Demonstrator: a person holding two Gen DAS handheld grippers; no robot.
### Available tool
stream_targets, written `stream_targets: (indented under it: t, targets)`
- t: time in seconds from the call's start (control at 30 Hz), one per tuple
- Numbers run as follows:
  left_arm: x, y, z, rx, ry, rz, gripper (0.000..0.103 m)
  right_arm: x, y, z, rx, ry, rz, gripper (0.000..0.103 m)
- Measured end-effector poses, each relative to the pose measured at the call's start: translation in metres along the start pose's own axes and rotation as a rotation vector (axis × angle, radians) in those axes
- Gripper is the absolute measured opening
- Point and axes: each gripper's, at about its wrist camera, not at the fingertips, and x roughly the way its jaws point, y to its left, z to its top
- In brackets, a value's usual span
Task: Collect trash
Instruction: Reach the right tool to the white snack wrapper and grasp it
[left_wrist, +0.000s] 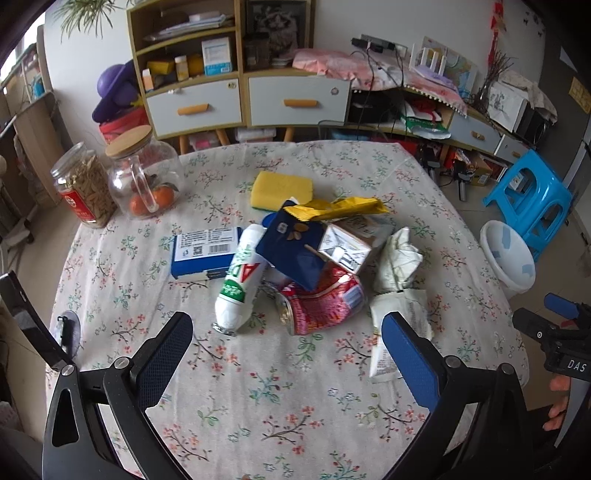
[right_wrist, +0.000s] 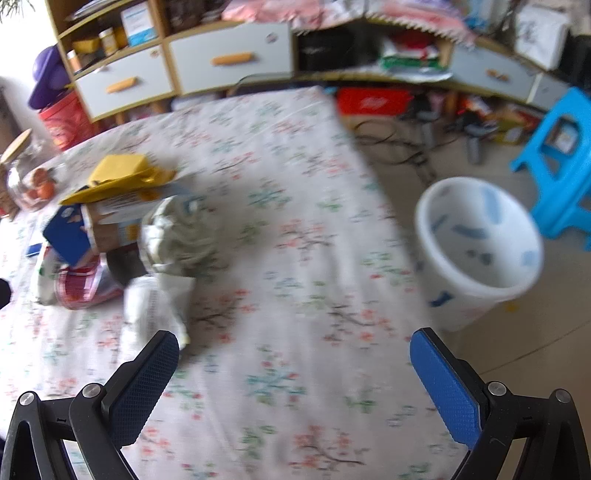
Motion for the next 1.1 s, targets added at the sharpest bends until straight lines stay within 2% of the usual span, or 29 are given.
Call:
stream_targets:
  t: [0.13,0.37,0.5,0.7,0.8,0.93,1.07,1.1]
  targets:
    - [0.009,0.016,0.011,0.003,0.038,0.007,0.103,0.023,0.020,0.010,-0.016,0.097,0.072,0.103]
    - [0.026,0.048,0.008,-0.041,0.039,0.023,0.103,0.073,0.070,0.007,-0.113,0.230,0.099,0.103]
    - [0.049,0.067,0.000,-0.051,0.122,0.012,0.103,0.102,0.081,0.003,-0.110,0.285,0.102,0.103]
    - [0.066,0.091,-0.004,-0.097,0.171,-0.002,0.103,0.123,0.103,0.008,-0.111,0.308,0.114,0.103]
    - [0.068,0.096,-0.004,-0.102,0.174,-0.002,0.103,0.131,0.111,0.009,-0.119,0.327,0.088,0.096]
    - [0.067,0.101,-0.002,-0.108,0.167,-0.016,0.103,0.135,0.115,0.010,-0.121,0.339,0.089,0.076]
    - [0.071,0.109,0.003,-0.131,0.167,-0.011,0.103,0.131,0.115,0.012,-0.123,0.323,0.102,0.066]
    - [0.073,0.113,0.005,-0.141,0.165,-0.009,0.103,0.127,0.113,0.013,-0.123,0.317,0.111,0.059]
